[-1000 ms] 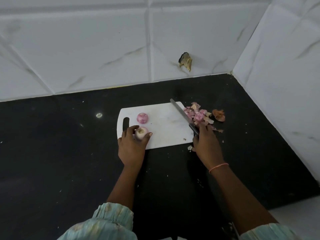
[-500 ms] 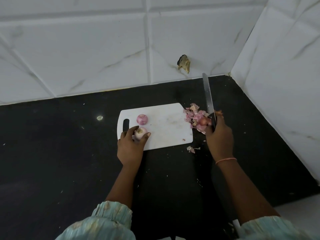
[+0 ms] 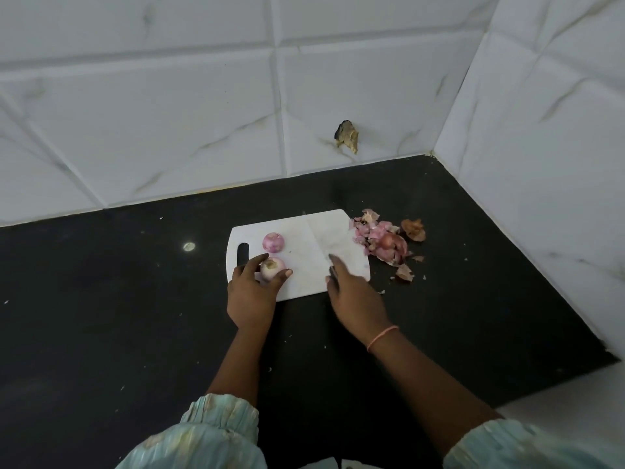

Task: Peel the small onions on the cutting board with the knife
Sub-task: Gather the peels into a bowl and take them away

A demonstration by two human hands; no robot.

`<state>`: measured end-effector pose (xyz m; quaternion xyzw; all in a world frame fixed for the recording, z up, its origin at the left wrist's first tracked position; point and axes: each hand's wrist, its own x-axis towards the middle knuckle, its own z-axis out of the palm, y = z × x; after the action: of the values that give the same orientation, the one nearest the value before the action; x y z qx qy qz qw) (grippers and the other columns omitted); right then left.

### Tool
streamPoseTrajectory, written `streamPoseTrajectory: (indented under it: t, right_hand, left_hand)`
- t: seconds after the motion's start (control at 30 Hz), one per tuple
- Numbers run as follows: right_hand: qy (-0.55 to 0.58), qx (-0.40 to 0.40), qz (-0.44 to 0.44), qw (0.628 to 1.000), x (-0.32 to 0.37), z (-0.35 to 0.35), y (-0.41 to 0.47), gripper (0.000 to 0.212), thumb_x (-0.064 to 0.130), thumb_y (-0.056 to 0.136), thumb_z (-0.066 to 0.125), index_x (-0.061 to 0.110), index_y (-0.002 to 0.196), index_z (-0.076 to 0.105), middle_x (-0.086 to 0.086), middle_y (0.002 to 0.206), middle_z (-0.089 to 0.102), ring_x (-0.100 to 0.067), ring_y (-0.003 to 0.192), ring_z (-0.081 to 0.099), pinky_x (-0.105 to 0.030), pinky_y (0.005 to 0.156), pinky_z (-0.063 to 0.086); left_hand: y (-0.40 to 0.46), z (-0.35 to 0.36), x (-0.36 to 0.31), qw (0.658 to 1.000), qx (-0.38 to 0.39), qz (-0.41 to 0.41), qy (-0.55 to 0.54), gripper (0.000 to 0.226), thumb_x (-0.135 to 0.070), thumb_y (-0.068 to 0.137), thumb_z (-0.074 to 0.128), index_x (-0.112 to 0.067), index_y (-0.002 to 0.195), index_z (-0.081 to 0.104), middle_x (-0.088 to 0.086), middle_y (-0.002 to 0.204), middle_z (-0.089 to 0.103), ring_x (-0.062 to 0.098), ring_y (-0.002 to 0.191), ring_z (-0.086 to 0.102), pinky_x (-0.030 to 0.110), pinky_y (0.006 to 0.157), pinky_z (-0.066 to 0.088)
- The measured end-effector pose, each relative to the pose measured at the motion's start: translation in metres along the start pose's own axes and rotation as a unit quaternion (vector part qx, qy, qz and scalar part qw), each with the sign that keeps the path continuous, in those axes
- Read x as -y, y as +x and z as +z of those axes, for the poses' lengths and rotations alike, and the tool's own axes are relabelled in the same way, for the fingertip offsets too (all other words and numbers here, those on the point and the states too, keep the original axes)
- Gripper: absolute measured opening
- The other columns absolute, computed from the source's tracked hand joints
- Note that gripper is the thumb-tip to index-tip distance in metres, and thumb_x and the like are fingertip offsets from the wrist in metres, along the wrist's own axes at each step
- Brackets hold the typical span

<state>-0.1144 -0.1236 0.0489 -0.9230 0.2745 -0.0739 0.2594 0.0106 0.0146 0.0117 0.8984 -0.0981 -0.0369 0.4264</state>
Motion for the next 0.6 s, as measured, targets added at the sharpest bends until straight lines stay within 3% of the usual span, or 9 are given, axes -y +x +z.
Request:
streamPoseTrajectory:
  t: [0.1,0.33,0.43,0.5,0.57,0.6]
  right_hand:
    - [-0.017,-0.006,-0.007,1.0,-0.006,0.009,-0.006,0.045,0.032,0.103,0.038,0.029,0.148,0.033,-0.007,0.103,0.066,-0.023,0.093,0.063,-0.038,0.075,0.051]
    - [-0.016,-0.121,0.113,0.986,-0.049,-0.022,0.0,0.044,0.027,0.1,0.043,0.03,0.145,0.04,-0.002,0.101,0.064,-0.022,0.092,0.063,-0.033,0.068,0.048]
    - [-0.006,-0.132,0.035,0.991,-0.03,-0.014,-0.005,0.047,0.031,0.101,0.043,0.031,0.147,0.037,0.001,0.104,0.061,-0.016,0.084,0.062,-0.034,0.067,0.053]
    - [-0.018,-0.097,-0.014,0.995,-0.007,0.0,-0.008,0.046,0.033,0.102,0.039,0.033,0.148,0.033,0.002,0.101,0.058,-0.011,0.073,0.056,-0.026,0.058,0.047]
    - [-0.031,-0.063,-0.023,0.997,0.009,0.015,-0.008,0.043,0.034,0.103,0.038,0.031,0.145,0.033,0.0,0.106,0.055,-0.012,0.074,0.056,-0.022,0.055,0.041]
    - [-0.036,-0.055,-0.013,0.998,0.012,0.021,-0.007,0.042,0.034,0.102,0.04,0.029,0.143,0.035,-0.002,0.111,0.054,-0.016,0.078,0.06,-0.024,0.058,0.045]
  left_hand:
    - [0.0,-0.002,0.0,1.0,0.007,0.001,-0.006,0.06,-0.072,0.069,0.073,-0.045,0.121,0.06,-0.008,0.117,0.058,0.02,0.102,0.062,0.041,0.078,0.055]
    - [0.0,-0.003,0.0,1.0,0.007,-0.002,-0.008,0.058,-0.068,0.071,0.074,-0.043,0.122,0.061,-0.008,0.117,0.058,0.018,0.1,0.062,0.037,0.078,0.053]
    - [0.001,-0.002,-0.002,1.0,0.015,-0.012,-0.018,0.058,-0.066,0.072,0.075,-0.041,0.123,0.062,-0.008,0.12,0.057,0.015,0.097,0.063,0.038,0.079,0.052]
    - [0.002,-0.003,-0.002,1.0,0.015,-0.019,-0.02,0.058,-0.066,0.073,0.074,-0.041,0.124,0.062,-0.009,0.12,0.057,0.016,0.098,0.063,0.037,0.079,0.051]
    - [0.004,-0.001,-0.001,1.0,0.015,-0.022,-0.016,0.058,-0.067,0.073,0.073,-0.04,0.124,0.061,-0.007,0.121,0.057,0.018,0.101,0.063,0.039,0.08,0.051]
    - [0.005,0.001,0.0,0.999,0.017,-0.023,-0.013,0.058,-0.066,0.074,0.072,-0.04,0.125,0.061,-0.006,0.122,0.058,0.019,0.103,0.062,0.04,0.081,0.052]
